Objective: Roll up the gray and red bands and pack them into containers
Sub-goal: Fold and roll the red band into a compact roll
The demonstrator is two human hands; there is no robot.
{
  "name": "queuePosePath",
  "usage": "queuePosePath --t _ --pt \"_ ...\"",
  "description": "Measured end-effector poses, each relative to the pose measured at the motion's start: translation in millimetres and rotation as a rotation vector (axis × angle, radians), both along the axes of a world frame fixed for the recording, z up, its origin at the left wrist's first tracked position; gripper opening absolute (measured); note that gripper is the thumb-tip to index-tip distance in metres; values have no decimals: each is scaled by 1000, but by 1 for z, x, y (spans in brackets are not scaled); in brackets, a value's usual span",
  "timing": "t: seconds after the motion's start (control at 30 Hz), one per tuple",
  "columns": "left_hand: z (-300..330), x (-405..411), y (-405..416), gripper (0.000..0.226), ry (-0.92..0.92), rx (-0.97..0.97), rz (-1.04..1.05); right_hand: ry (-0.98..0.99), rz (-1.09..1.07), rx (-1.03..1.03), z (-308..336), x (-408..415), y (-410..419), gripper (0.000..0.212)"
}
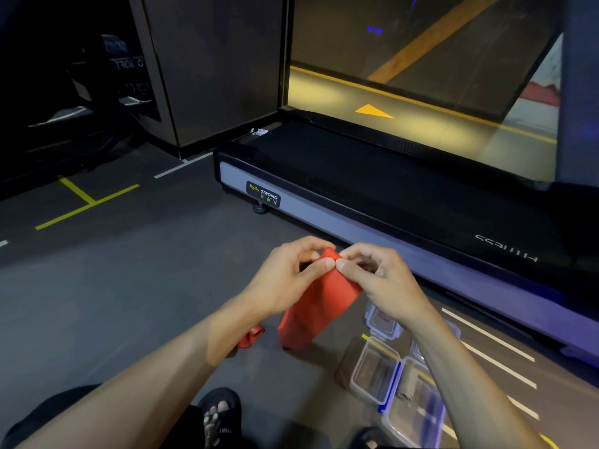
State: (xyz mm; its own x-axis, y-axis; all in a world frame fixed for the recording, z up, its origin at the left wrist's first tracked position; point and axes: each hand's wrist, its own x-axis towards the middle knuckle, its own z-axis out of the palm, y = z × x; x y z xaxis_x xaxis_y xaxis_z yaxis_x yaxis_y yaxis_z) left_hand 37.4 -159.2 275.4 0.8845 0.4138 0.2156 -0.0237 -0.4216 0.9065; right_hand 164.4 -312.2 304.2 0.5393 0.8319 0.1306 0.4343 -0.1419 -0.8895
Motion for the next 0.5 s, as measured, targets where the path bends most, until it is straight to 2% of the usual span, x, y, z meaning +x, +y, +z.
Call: queuePosePath --t 0.17,0.37,0.5 --pt "-1 -2 1 23 10 -3 -62 109 -63 44 6 2 0 14" --pt "2 -1 2 40 20 -103 -157 274 -26 34 9 4 -1 18" --pt "4 -1 0 43 -1 -140 -211 349 -7 4 10 5 -2 18"
